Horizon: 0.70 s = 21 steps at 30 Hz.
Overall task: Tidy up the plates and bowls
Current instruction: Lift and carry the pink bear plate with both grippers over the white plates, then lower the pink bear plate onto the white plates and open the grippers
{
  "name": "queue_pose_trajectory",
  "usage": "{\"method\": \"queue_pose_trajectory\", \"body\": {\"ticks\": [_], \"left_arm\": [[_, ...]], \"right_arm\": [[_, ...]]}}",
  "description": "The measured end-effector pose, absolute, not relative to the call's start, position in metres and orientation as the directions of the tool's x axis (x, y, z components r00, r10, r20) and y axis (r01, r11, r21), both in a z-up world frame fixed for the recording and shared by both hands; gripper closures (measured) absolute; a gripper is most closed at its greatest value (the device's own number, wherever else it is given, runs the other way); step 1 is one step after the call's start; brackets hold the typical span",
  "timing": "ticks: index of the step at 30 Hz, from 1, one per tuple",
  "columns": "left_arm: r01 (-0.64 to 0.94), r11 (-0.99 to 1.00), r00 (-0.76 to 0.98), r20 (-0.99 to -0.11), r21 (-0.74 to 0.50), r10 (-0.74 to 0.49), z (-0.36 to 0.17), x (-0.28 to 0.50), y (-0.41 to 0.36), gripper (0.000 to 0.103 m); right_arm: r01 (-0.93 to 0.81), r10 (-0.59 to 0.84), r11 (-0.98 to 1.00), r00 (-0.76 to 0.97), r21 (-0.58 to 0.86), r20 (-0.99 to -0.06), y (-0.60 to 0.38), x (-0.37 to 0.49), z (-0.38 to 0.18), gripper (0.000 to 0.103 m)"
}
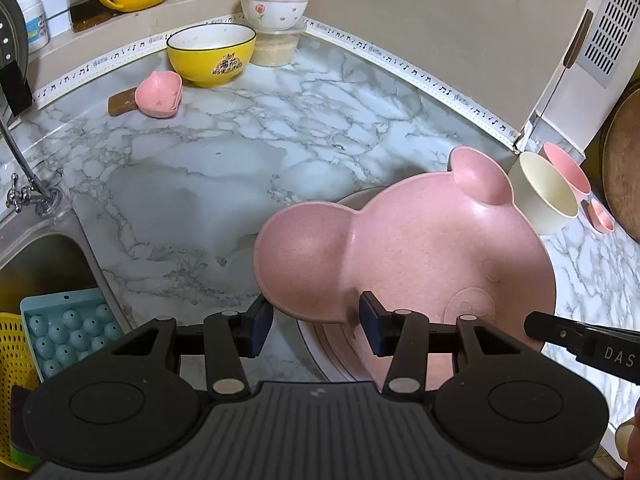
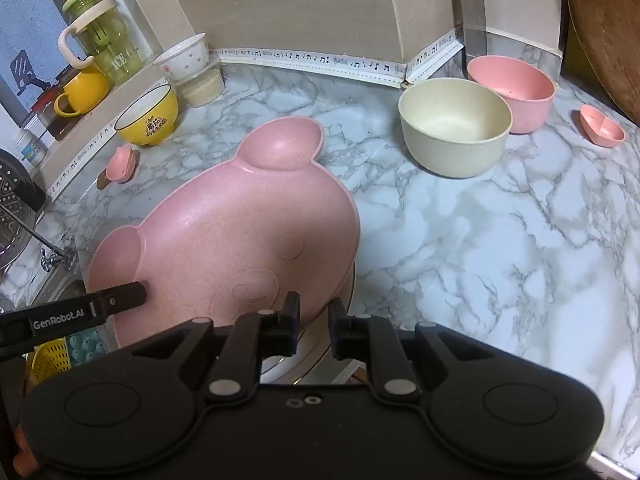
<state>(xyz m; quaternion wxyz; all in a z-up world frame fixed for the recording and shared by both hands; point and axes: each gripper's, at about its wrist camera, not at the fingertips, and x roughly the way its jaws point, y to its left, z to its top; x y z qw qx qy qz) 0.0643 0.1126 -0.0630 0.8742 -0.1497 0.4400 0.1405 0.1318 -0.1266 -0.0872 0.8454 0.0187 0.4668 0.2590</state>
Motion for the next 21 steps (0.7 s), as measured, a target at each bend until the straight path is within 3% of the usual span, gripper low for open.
{"method": "queue_pose_trajectory", "body": {"ticks": [21], "left_arm": [[-0.399, 0.908, 0.576, -0.805, -0.129, 0.139, -0.073, 0.08, 0.13, 0.058]], "right_arm": [[-0.404, 0.464, 0.865, 0.422, 0.296, -0.779, -0.113, 0.146, -0.099, 0.087]]}}
